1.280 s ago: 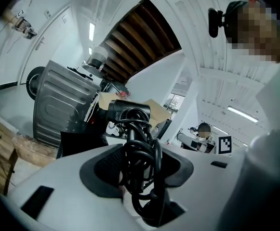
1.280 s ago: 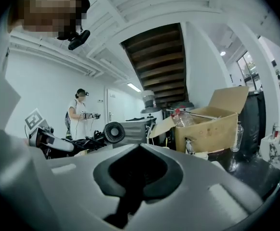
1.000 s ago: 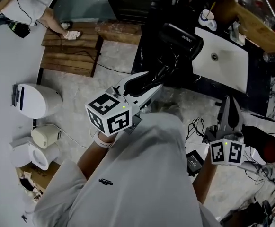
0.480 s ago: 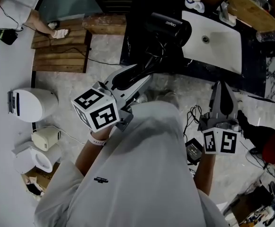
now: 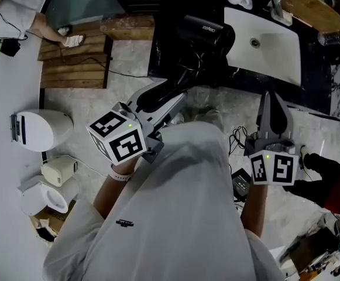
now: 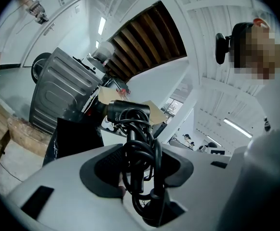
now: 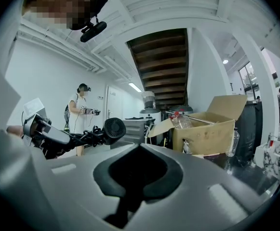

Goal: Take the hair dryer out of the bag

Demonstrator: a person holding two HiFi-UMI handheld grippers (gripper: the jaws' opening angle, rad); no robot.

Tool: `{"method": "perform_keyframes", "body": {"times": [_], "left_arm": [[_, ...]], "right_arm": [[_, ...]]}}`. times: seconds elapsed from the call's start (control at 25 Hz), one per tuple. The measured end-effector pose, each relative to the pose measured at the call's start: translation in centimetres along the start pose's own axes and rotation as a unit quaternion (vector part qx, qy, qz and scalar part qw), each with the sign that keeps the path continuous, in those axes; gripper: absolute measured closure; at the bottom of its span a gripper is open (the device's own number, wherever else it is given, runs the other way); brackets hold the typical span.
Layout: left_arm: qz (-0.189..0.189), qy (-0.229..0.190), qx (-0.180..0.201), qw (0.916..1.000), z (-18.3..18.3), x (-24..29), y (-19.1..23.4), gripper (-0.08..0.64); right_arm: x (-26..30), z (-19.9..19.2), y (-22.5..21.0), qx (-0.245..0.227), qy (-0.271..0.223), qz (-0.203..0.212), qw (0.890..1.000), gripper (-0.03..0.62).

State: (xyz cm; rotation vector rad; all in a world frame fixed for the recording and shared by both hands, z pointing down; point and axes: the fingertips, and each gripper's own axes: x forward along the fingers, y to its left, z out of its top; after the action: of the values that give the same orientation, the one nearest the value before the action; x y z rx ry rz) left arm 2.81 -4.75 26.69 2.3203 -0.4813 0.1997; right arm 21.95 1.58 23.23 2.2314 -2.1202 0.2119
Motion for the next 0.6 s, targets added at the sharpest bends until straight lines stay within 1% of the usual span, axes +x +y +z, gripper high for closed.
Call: {"method": "perform_keyframes", "body": {"times": [0.28,0.6], "left_arm": [[0.005,-0.002,-0.005,1.0,-0.6,-0.5,0.3,0.374],[0.007,-0.002,-0.011,0.9999,-0.5,-0.5,0.8,0.374]], "right_arm": [[0.3,-0.1,-0.1,-0.003,0.004,0.004,1.0,0.58],[1.3,0.1,0.0,-0.005,0.007,0.008,1.0,0.58]]}}
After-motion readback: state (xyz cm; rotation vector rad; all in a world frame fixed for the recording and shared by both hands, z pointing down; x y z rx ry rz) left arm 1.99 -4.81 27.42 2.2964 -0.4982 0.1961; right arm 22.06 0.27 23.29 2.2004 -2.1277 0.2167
